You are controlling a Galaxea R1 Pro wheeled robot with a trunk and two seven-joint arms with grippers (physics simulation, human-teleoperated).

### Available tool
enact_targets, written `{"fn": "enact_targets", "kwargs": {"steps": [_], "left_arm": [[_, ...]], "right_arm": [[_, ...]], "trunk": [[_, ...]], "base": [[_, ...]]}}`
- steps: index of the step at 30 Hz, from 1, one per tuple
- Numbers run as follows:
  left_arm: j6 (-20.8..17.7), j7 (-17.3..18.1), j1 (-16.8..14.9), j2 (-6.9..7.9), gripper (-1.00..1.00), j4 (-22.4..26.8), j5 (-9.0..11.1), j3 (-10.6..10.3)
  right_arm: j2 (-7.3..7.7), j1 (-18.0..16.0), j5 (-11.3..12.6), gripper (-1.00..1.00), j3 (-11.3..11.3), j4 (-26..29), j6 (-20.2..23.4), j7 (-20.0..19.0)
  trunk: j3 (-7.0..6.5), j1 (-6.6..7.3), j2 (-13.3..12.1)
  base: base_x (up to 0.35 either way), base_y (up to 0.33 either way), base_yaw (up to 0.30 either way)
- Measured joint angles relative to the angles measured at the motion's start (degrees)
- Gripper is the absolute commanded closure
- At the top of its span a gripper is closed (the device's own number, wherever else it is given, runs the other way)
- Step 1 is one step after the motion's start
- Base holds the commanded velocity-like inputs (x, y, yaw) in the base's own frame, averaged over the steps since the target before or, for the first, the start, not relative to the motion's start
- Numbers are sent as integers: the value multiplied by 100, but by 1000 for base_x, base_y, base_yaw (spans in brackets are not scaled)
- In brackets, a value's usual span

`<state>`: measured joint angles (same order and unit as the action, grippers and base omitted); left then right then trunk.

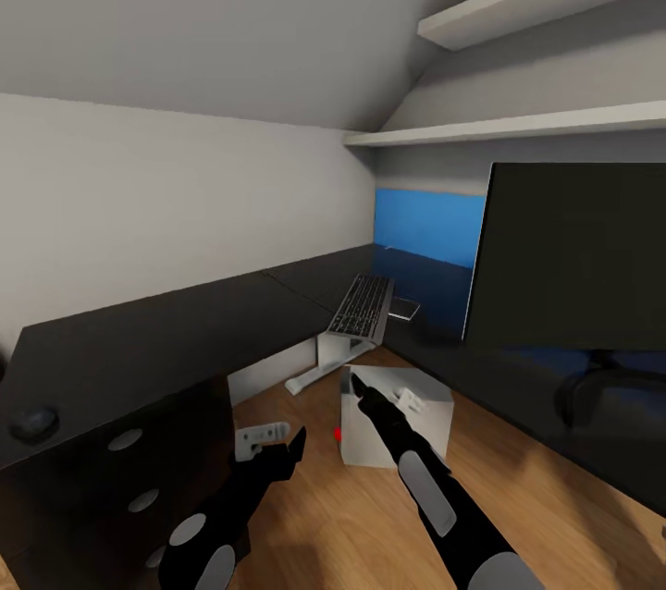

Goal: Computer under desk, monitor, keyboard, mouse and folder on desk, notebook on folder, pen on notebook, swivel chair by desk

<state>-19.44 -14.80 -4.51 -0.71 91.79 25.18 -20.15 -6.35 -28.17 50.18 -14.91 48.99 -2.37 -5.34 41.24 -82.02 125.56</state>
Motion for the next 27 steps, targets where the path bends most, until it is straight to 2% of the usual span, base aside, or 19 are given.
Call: {"fn": "enact_targets", "kwargs": {"steps": [7,12,14,15,18,19,23,27], "left_arm": [[0,0,-1,0,-100,-10,-3,-5],[0,0,-1,0,-100,-11,-3,-6],[0,0,-1,0,-100,-11,-3,-7],[0,0,-1,0,-100,-11,-3,-7],[0,0,-1,0,-100,-11,-3,-12],[0,0,-1,0,-100,-11,-3,-13],[0,0,-1,0,-100,-11,-3,-15],[0,0,-1,0,-100,-11,-3,-19]], "right_arm": [[-40,0,35,-100,2,8,30,-219],[-45,0,463,-100,15,2,45,-253],[-48,0,834,-100,16,1,46,-258],[-46,0,1441,-100,18,-3,46,-257],[-43,0,1918,-100,21,-9,46,-256],[-42,0,2182,-100,24,-14,46,-255],[-38,0,2587,-100,26,-28,45,-255],[-36,0,2796,-100,19,-24,36,-265]], "trunk": [[0,0,0],[0,0,0],[0,0,0],[0,0,0],[0,0,0],[0,0,0],[0,0,0],[0,0,0]], "base": [[0,0,0],[0,0,0],[0,0,0],[0,0,0],[0,0,0],[0,0,0],[0,0,0],[0,0,0]]}}
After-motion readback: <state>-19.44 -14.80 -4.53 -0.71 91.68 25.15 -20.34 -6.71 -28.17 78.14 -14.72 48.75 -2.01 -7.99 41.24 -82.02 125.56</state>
